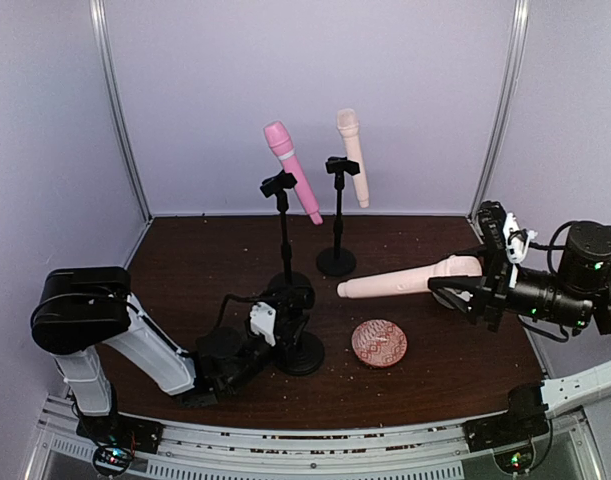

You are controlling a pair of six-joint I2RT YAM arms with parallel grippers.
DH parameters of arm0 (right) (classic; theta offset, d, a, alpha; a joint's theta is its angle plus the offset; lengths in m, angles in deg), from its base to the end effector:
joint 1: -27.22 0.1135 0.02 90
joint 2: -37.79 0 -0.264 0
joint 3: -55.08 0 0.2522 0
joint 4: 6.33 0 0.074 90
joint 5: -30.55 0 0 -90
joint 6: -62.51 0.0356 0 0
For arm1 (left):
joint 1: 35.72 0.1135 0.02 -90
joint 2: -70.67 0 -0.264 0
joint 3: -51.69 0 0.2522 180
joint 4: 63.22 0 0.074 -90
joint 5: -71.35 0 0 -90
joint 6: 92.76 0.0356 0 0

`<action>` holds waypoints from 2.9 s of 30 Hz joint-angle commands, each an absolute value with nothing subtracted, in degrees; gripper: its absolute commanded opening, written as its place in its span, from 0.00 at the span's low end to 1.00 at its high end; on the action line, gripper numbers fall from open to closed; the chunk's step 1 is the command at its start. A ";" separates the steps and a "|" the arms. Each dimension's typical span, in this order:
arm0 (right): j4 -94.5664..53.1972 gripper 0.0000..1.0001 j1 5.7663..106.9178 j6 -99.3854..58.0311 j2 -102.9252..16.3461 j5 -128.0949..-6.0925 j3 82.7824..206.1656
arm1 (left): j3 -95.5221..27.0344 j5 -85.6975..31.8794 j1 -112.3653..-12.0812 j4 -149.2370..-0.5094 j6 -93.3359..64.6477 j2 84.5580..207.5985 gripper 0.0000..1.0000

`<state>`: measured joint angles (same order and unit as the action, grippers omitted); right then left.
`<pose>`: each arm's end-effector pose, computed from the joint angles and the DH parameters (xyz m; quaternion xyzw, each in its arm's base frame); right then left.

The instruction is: Attach the microphones to the stand

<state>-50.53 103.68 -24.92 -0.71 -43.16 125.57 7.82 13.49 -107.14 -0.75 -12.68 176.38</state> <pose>0.0409 0.1270 0.3886 -0.3920 0.6692 0.3104 0.5497 0.1182 -0.2922 0.1464 0.1764 0.6814 -0.2976 0.6450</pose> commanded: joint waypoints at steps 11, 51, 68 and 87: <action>-37.57 0.00 103.55 -26.34 -1.06 -49.16 119.92 | 10.47 -11.33 -99.33 9.40 -11.32 174.25 0.00; -29.04 0.00 103.59 -36.25 -9.20 -45.95 113.52 | 10.81 -11.21 -99.36 10.98 -12.56 174.82 0.00; -44.09 0.00 104.10 -43.99 -13.48 -46.44 120.24 | 11.14 -11.72 -99.36 11.02 -12.69 174.27 0.00; -57.64 0.00 104.37 -12.45 -27.26 -43.04 136.29 | 11.69 -11.08 -99.80 11.08 -12.08 173.94 0.00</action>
<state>-43.44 104.34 -15.39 -23.77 -41.13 132.02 12.15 -8.52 -98.99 3.49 -14.10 174.94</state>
